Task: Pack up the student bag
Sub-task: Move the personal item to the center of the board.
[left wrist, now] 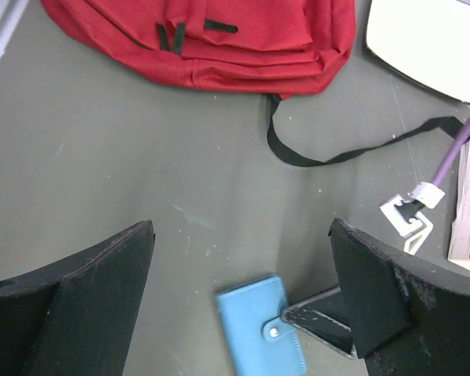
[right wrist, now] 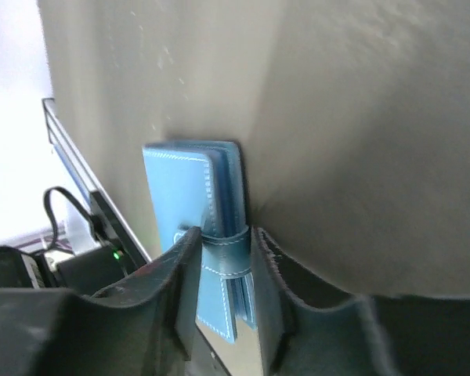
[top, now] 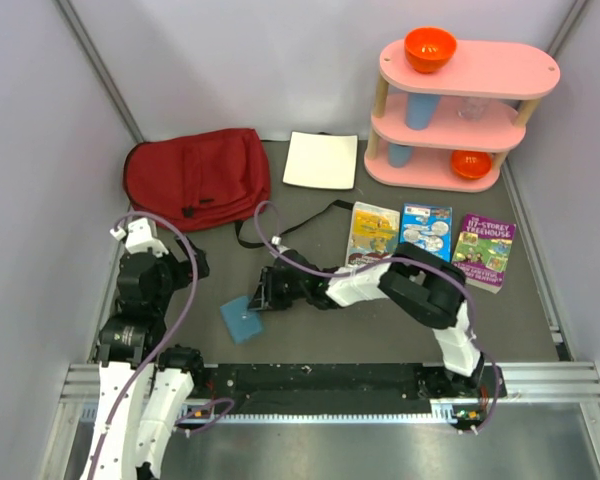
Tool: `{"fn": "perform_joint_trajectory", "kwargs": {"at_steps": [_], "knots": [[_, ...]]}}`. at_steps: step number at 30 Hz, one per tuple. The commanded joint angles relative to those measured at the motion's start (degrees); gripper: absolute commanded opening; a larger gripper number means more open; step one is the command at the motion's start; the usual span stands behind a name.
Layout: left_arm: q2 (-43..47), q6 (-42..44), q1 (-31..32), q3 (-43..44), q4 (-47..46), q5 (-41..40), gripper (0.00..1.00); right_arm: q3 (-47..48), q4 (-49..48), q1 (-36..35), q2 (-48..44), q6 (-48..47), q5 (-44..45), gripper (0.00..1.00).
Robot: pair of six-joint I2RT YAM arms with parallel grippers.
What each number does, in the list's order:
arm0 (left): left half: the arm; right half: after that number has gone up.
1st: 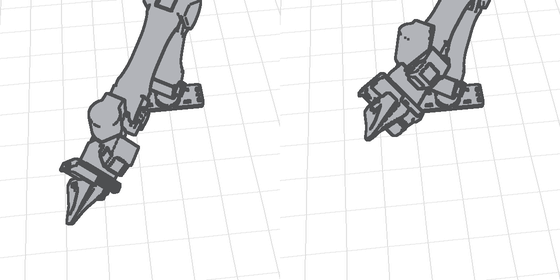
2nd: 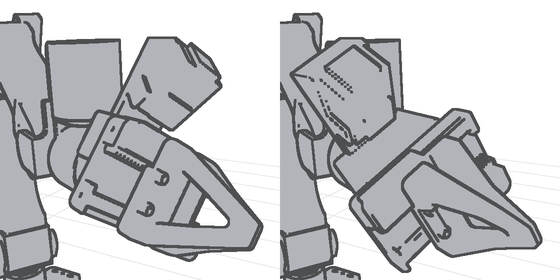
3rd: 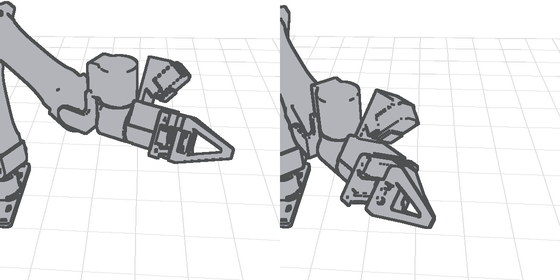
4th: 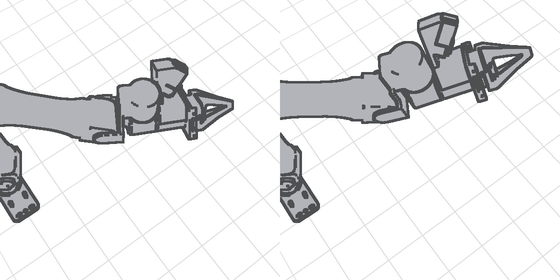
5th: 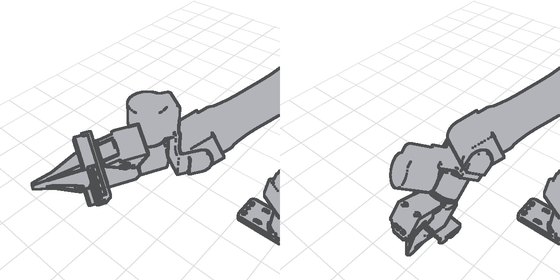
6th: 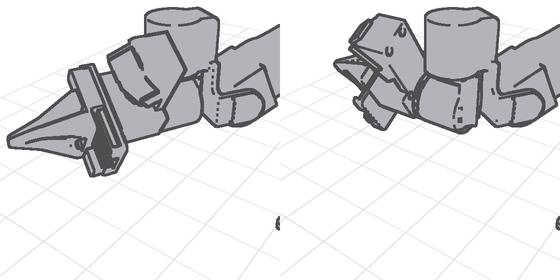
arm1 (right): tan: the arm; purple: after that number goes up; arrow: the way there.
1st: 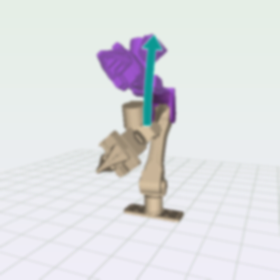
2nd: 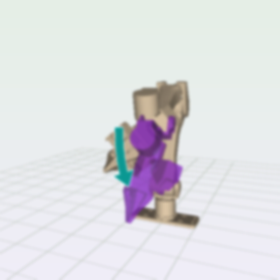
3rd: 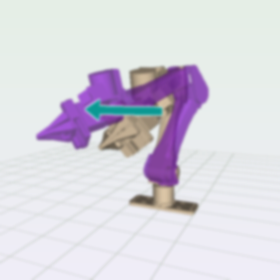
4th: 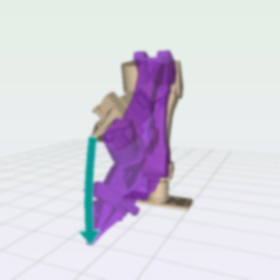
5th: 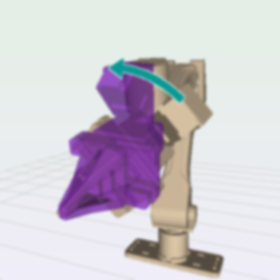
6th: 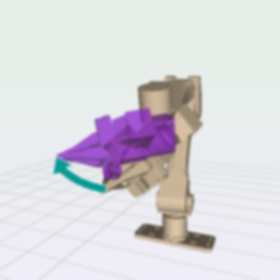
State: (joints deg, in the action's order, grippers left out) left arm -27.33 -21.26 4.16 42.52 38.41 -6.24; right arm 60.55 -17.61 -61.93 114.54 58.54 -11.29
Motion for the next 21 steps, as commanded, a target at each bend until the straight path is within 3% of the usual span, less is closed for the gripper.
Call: {"fn": "perform_joint_trajectory", "kwargs": {"at_steps": [1, 2, 3, 6, 9, 11, 14, 21], "knots": [[2.4, -1.2, -0.4, 0.2, 0.0, -4.2, 0.99, 6.1, -7.6, -0.8, 6.4, 6.0, -2.4, 0.26], [2.7, -1.2, -0.4, 0.0, 0.1, -4.7, 0.99, 7.1, -10.0, -0.8, 7.0, 6.4, -2.0, 0.17], [3.0, -1.2, -0.4, 0.0, 0.1, -5.1, 0.99, 7.6, -10.3, -0.8, 7.8, 6.9, -1.5, 0.17], [4.0, -1.4, -0.4, -0.2, 0.0, -5.2, 0.99, 8.4, -10.7, -0.6, 6.5, 5.3, -0.8, 0.25], [4.0, -1.2, -0.4, -0.7, -0.6, -2.8, 0.99, 4.0, -8.0, 1.2, -1.0, 0.6, 4.2, 0.33], [4.0, -0.8, -0.4, -1.3, -1.4, -1.1, 0.99, -0.9, -7.4, 2.8, -7.6, -2.9, 5.7, 0.45], [3.2, -1.9, -0.4, -1.3, -1.2, 0.5, 0.98, -5.4, -2.9, 5.0, -16.6, -8.3, 7.7, 0.5], [0.1, -17.2, 0.8, -6.7, 2.4, 10.0, 0.96, -10.2, 7.0, 5.5, -33.3, -17.8, 9.3, 0.56]]}}
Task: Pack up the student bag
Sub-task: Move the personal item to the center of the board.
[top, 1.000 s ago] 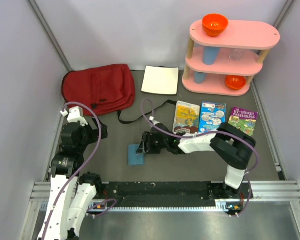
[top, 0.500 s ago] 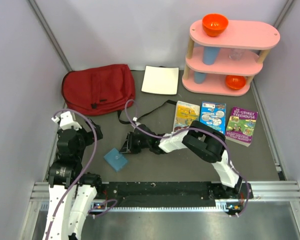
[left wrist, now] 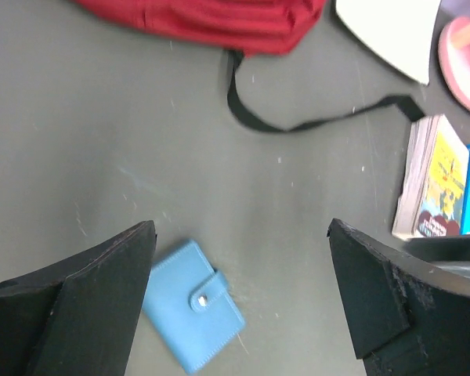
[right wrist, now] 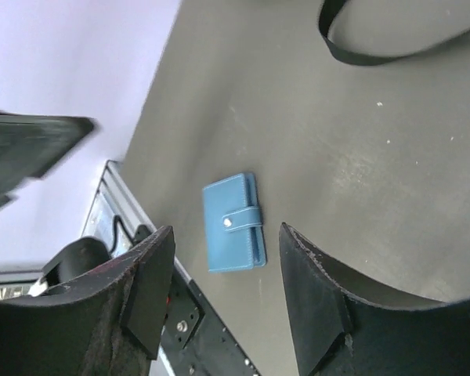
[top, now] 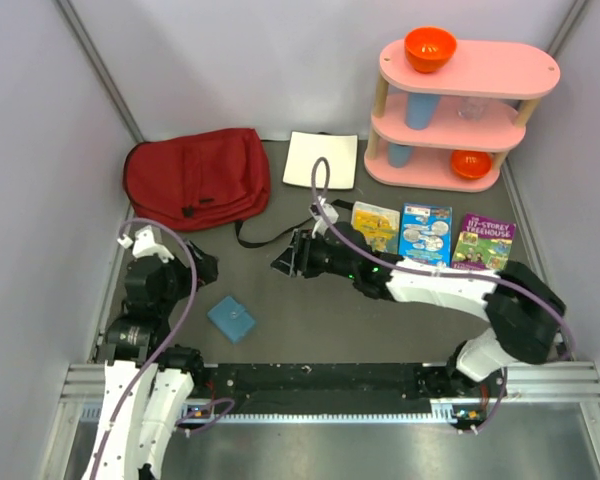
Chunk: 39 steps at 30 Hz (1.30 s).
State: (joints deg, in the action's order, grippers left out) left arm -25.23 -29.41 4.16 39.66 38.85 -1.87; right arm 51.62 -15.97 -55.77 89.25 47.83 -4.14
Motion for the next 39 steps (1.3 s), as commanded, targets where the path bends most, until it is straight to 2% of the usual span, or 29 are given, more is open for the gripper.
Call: {"fn": "perform_joint_trajectory", "kwargs": {"at_steps": [1, 2, 5, 6, 8, 9, 10, 12, 17, 27, 39], "knots": [[-2.2, -11.8, 1.5, -5.1, 3.1, 4.0, 0.96, -0.9, 10.4, -0.7, -9.4, -7.8, 6.0, 0.59], [-2.3, -13.3, 2.9, -5.0, 3.5, 0.1, 0.96, -0.9, 12.4, -0.6, -11.2, -8.1, 8.3, 0.61], [-5.3, -23.0, 13.4, -3.5, 7.7, -9.2, 0.96, -3.1, 15.2, -0.6, -17.7, -9.6, 14.5, 0.7], [-9.8, -25.0, 20.3, -2.8, 9.9, -15.8, 0.98, -3.8, 15.3, -0.5, -19.2, -9.7, 15.6, 0.72], [-16.0, -31.1, 26.8, -0.7, 11.1, -19.8, 0.98, -5.8, 15.4, -0.4, -23.4, -9.9, 17.9, 0.77], [-22.4, -33.4, 31.3, 0.4, 12.9, -22.3, 0.99, -6.3, 15.6, -0.3, -24.7, -10.0, 18.4, 0.77], [-24.8, -40.4, 33.2, 2.7, 17.1, -24.4, 0.99, -7.0, 15.8, -0.3, -26.7, -10.0, 19.5, 0.78], [-27.1, -44.6, 37.7, 3.8, 18.1, -28.2, 0.99, -7.8, 15.8, -0.1, -28.3, -9.8, 20.4, 0.8], [-26.0, -48.3, 38.2, 1.6, 17.9, -29.3, 0.99, -9.0, 18.0, 0.1, -29.8, -9.4, 21.3, 0.85], [-36.8, -53.7, 38.2, -2.7, 12.7, -25.1, 0.99, -9.4, 18.5, 1.1, -27.6, -8.9, 19.3, 0.88], [-34.8, -58.4, 38.2, -10.1, 9.7, -22.5, 0.99, -9.0, 19.0, 2.7, -24.3, -7.5, 17.2, 0.89]]}}
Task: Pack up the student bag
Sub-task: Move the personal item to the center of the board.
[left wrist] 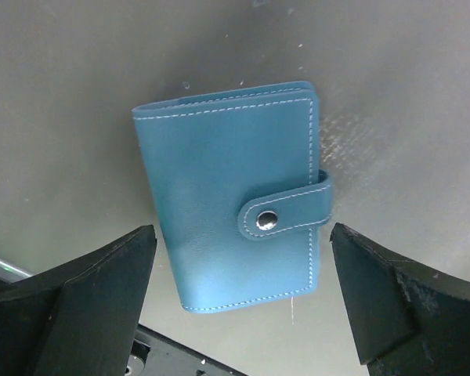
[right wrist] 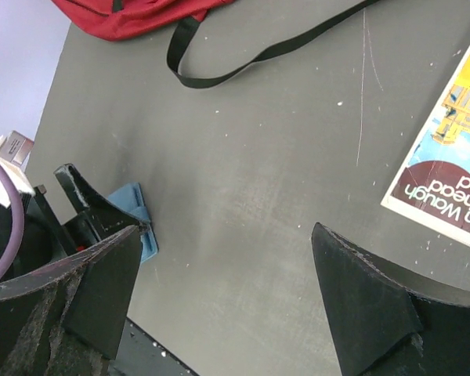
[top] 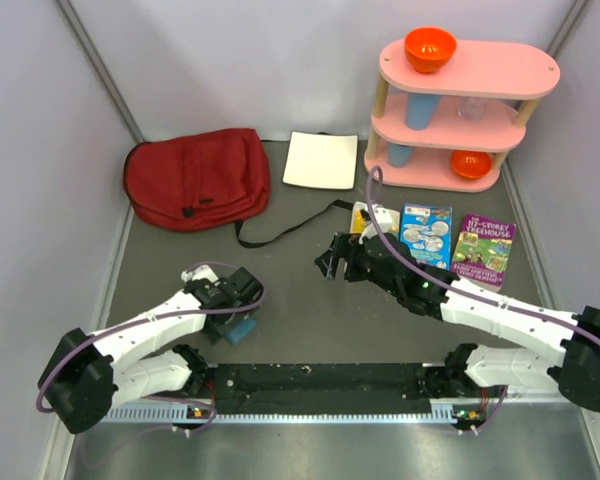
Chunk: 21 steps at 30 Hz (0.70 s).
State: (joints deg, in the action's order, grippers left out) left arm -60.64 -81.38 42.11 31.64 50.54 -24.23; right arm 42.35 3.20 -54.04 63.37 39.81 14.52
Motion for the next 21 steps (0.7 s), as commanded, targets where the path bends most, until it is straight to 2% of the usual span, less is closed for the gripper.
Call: {"fn": "perform_joint_trajectory", "kwargs": {"at_steps": [1, 8, 11, 16, 21], "knots": [[0.5, -6.2, 0.2, -2.6, -3.9, 0.0, 0.99, 0.5, 0.0, 1.0, 2.1, 0.5, -1.7, 0.89], [-0.6, -4.8, -0.3, -2.5, -5.5, -6.2, 0.98, 1.2, 0.1, 1.3, 3.4, 1.1, -2.8, 0.89], [-0.1, 2.2, -3.9, -2.8, -8.8, -6.3, 0.87, 1.2, 0.5, 1.4, 3.3, 1.1, -2.3, 0.89], [-0.6, 9.6, -13.6, -3.4, -14.9, -3.5, 0.57, 1.2, 1.2, 2.2, 3.1, 1.1, -2.1, 0.89], [-0.2, 16.2, -21.8, -3.9, -17.3, -1.4, 0.61, 1.5, 1.3, 2.5, 3.9, 1.0, -2.5, 0.89]]}}
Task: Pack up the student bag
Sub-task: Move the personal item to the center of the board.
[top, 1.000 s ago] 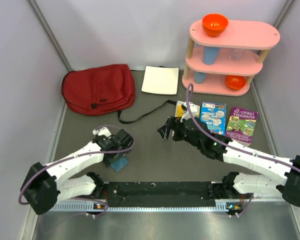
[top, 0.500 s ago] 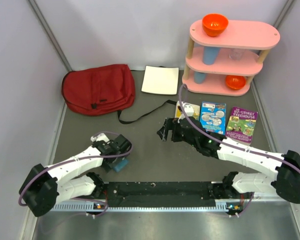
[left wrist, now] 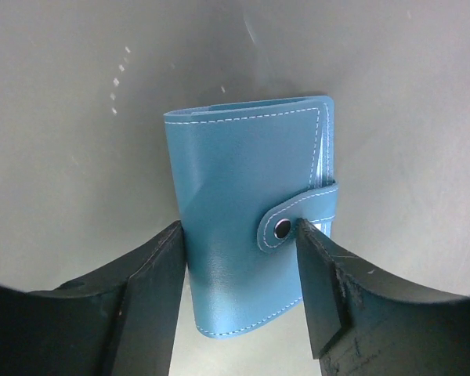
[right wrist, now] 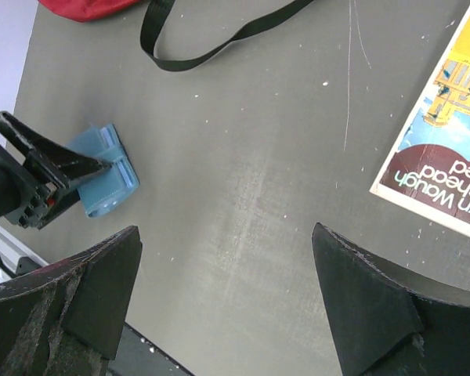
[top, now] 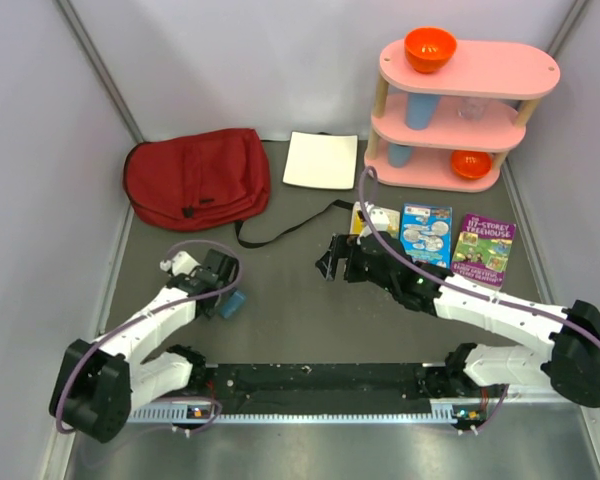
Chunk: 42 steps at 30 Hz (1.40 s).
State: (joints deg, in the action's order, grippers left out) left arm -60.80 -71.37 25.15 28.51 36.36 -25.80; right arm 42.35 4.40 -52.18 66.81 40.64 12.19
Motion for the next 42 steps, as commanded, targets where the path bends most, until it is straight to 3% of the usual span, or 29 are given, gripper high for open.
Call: {"fn": "perform_joint_trajectory", "kwargs": {"at_steps": [1, 7, 14, 18, 20, 27, 31, 33, 37, 39, 42], "knots": [[0.2, 7.1, -7.5, -0.5, -3.1, 0.4, 0.62, 1.8, 0.1, 0.7, 1.4, 0.1, -0.7, 0.89], [1.0, 16.8, -20.4, 1.4, -5.5, 3.9, 0.72, 4.3, 0.3, 1.0, 6.3, 0.8, -4.9, 0.9], [-3.6, 25.9, -31.6, 2.9, -9.9, 10.2, 0.74, 7.4, -0.2, 1.2, 10.7, 2.3, -7.6, 0.9], [-5.6, 28.5, -32.1, 3.0, -10.3, 12.5, 0.76, 10.2, -0.4, 1.4, 14.3, 1.6, -8.6, 0.9], [-4.6, 29.0, -32.2, 2.7, -10.3, 13.4, 0.82, 12.0, -0.5, 2.3, 15.4, 1.4, -10.2, 0.9], [8.1, 31.2, -32.1, 3.2, -6.8, 18.2, 0.99, 15.0, -3.9, 6.8, 20.6, 4.4, -15.9, 0.93], [14.6, 35.8, -32.1, 5.8, -4.7, 20.2, 0.99, 17.9, -6.5, 7.4, 24.6, 9.2, -17.6, 0.93], [15.5, 38.4, -32.2, 9.2, -1.8, 20.4, 0.99, 20.5, -6.0, 7.4, 27.7, 16.3, -14.9, 0.94], [17.4, 41.9, -32.2, 15.8, 3.6, 19.0, 0.99, 21.2, -24.2, 7.3, 35.6, 25.9, -16.8, 0.93], [17.6, 41.1, -32.2, 20.8, 9.0, 16.8, 0.99, 26.0, -26.1, 7.4, 42.4, 28.4, -18.3, 0.93], [19.4, 44.1, -32.1, 24.0, 7.9, 20.1, 0.99, 36.0, -23.7, 6.7, 50.8, 27.7, -19.1, 0.9]]}}
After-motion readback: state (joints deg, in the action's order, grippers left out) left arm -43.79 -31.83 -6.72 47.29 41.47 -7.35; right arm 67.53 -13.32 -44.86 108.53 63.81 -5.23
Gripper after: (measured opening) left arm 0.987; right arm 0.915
